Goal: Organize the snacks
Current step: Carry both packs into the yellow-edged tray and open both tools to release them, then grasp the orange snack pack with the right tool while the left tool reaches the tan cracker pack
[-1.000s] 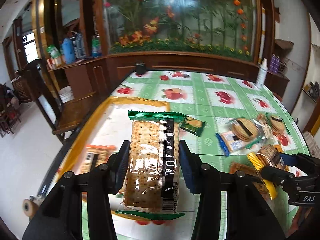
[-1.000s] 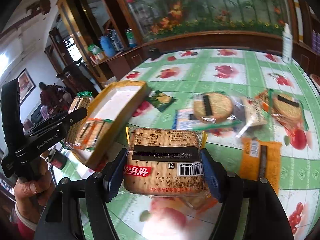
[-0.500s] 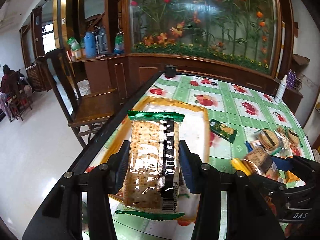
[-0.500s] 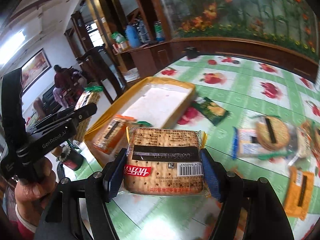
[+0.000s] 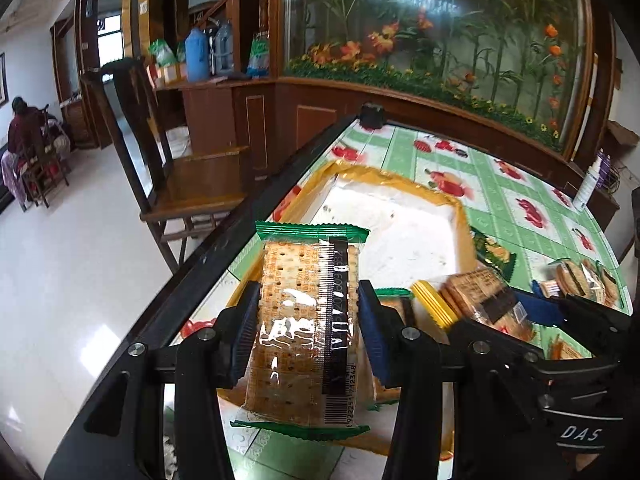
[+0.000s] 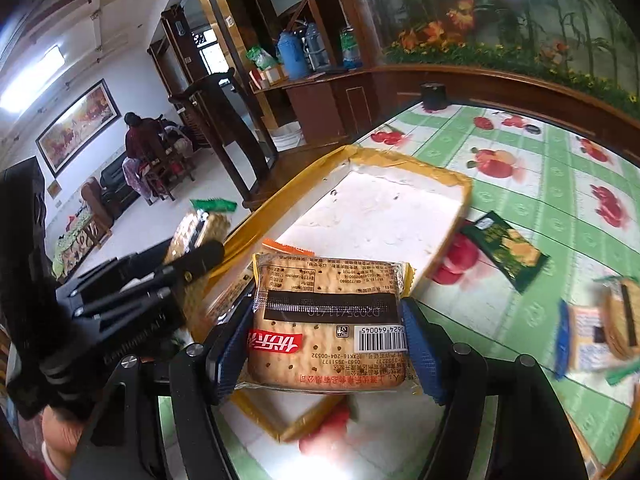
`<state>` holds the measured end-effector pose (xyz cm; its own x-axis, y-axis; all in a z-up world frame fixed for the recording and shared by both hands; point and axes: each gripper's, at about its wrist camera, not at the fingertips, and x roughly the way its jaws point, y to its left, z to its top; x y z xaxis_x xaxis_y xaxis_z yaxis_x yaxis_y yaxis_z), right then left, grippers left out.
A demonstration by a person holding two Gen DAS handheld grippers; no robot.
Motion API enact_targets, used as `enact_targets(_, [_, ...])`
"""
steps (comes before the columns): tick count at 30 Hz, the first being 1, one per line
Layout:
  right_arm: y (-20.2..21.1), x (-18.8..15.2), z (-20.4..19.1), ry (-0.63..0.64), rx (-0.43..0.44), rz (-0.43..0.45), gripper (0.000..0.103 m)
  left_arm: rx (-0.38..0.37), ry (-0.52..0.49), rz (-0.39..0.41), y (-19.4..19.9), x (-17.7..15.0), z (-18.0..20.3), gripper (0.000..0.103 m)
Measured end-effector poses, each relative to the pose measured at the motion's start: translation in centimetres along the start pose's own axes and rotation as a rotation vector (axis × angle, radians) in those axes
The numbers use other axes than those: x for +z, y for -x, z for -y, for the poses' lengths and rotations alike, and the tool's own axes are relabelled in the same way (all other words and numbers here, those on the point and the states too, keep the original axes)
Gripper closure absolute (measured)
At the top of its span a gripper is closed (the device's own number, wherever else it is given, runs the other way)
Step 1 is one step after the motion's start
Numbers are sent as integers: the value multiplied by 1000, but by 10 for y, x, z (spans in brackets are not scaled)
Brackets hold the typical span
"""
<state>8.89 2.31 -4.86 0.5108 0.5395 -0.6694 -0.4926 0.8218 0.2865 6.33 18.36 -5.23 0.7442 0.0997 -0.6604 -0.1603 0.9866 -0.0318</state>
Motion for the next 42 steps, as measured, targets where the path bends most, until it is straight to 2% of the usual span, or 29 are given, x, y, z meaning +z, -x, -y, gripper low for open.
enact_targets(8, [-42, 7, 5, 5, -28, -39, 31, 13, 19, -64, -30, 1, -5, 57])
enact_targets(22, [-53, 23, 9, 64, -100, -8, 31, 28, 22, -102, -46, -1, -4, 57])
enact_targets(27, [-61, 33, 10, 58, -85, -22, 29, 11, 31, -129, -49, -1, -3, 56])
enact_targets(29, [-61, 32, 10, 53, -86, -22, 28, 13, 38, -138, -49, -1, -3, 50])
enact_targets(33, [-52, 27, 15, 27, -77, -15, 28, 34, 26, -113, -40, -1, 1, 23])
enact_targets(39, [-21, 23, 31, -9, -90, 20, 27, 39, 10, -86, -22, 2, 10, 23])
enact_targets(42, [0, 13, 42, -36, -98, 38, 22, 20, 17, -76, -14, 3, 15, 23])
